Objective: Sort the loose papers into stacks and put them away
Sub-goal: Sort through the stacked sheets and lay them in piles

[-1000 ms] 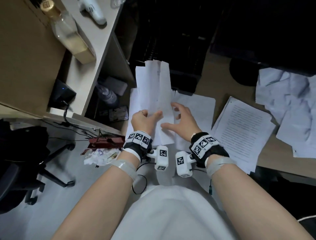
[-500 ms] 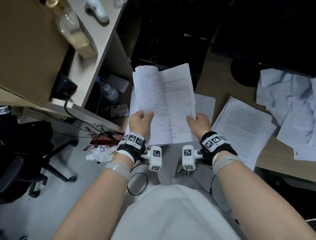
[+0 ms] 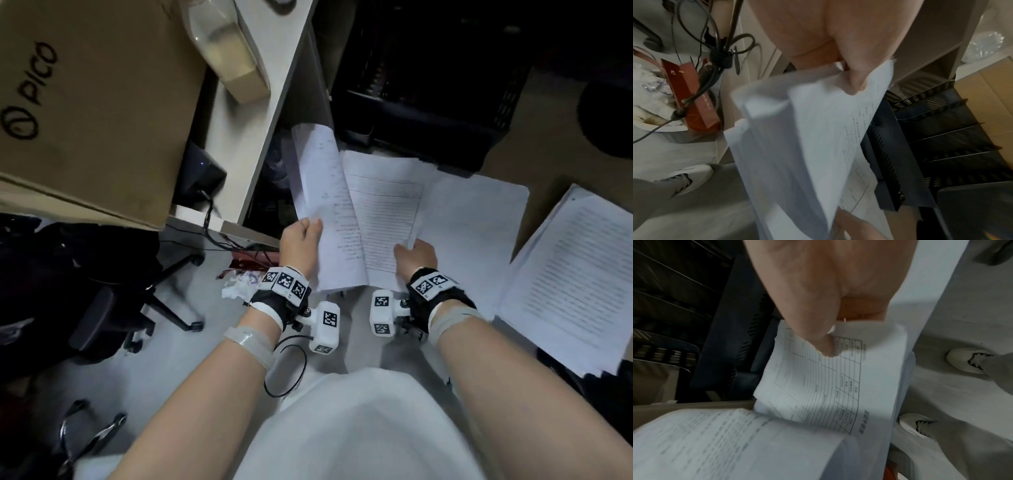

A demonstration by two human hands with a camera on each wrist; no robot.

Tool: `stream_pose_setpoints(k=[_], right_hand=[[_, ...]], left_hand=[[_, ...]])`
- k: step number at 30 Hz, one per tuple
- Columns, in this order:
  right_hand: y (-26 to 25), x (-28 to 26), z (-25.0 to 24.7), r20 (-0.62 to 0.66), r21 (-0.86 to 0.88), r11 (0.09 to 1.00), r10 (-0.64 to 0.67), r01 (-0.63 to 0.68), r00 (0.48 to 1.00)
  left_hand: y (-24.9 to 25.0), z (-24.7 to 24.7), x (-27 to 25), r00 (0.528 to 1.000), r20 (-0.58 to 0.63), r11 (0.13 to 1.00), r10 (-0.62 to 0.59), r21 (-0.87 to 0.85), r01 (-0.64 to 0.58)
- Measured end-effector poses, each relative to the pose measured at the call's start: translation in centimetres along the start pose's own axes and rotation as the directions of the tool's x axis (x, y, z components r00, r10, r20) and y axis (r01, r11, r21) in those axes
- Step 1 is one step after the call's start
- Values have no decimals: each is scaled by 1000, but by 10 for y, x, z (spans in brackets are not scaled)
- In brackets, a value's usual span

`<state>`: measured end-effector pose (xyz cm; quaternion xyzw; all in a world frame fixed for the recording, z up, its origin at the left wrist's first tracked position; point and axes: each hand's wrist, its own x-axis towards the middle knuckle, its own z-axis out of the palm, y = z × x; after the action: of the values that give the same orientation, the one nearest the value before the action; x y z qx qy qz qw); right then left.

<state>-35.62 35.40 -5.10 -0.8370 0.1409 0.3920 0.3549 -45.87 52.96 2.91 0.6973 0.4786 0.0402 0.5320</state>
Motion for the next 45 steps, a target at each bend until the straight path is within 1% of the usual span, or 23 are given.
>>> stream_pose_setpoints(k=[3,6,8,10,12,14,15,17,20,21,22,24,26,28,30,32,34,36,38,39,41,43,45], right_hand=[[-4,0,5,-11,-27,1000,-2,2,1000],[-9,-3,0,-44,14,999,-40,41,998],[-15,-8,-10,-117,22,992,-124,127,985],[-24,-15,-22,-134,53,964,-250,259,959],[-35,-24,-32,-41,190,929,-315,317,948],[-44,-37,-41,87,297,898,-363,324,928],[-47,-42,-46,134,301,889,-397,345,908],[-48,-53,-59,224,245,876,-469,416,855],[-42,-65,-74,372,138,801,-586,582,719],[-39,-67,-76,394,128,771,-617,624,681],[-35,-70,-80,403,123,751,-635,649,659],[-28,-74,-88,399,157,746,-647,647,650],[-21,-74,-100,374,268,757,-652,596,660],[-16,-74,-115,367,333,780,-625,531,688],[-10,-70,-126,370,318,820,-570,477,733],[-5,-64,-129,356,266,855,-516,444,779],[0,-62,-128,329,237,872,-488,429,809],[2,-61,-128,282,319,873,-459,369,842],[1,-62,-129,212,399,867,-405,299,889],[2,-59,-129,144,370,878,-376,303,915],[10,-51,-130,-7,257,908,-342,332,940],[19,-45,-131,-97,212,929,-290,304,952],[27,-40,-134,-163,208,942,-232,264,959]], left_hand=[[-6,-2,6,999,33,1000,-19,6,18],[-10,2,12,999,19,999,-41,-7,41],[-5,8,13,998,-9,997,-66,-33,66],[6,13,12,996,-13,994,-84,-69,83],[21,20,5,996,-23,993,-91,-76,89],[34,27,-5,998,-33,996,-56,-72,54],[38,32,-10,999,-34,997,-38,-67,36],[42,43,-18,999,-38,996,-31,-90,28],[47,59,-31,997,-75,995,-25,-99,18],[51,64,-37,997,-69,989,-16,-146,6],[52,69,-41,999,-44,984,-6,-175,-2],[57,78,-50,1000,7,987,-6,-161,7],[61,88,-59,998,70,984,-3,-180,15],[62,98,-68,987,156,970,-32,-235,68],[64,105,-77,974,227,959,-20,-269,83],[64,109,-80,962,271,967,16,-250,54],[64,112,-80,960,273,976,62,-220,-1],[62,112,-74,969,239,983,63,-182,-19],[59,110,-67,974,210,984,80,-174,-43],[58,108,-65,977,197,985,82,-163,-50],[55,103,-61,985,155,989,72,-141,-50],[52,98,-56,988,143,987,63,-155,-41],[44,99,-48,986,161,987,53,-160,-27]])
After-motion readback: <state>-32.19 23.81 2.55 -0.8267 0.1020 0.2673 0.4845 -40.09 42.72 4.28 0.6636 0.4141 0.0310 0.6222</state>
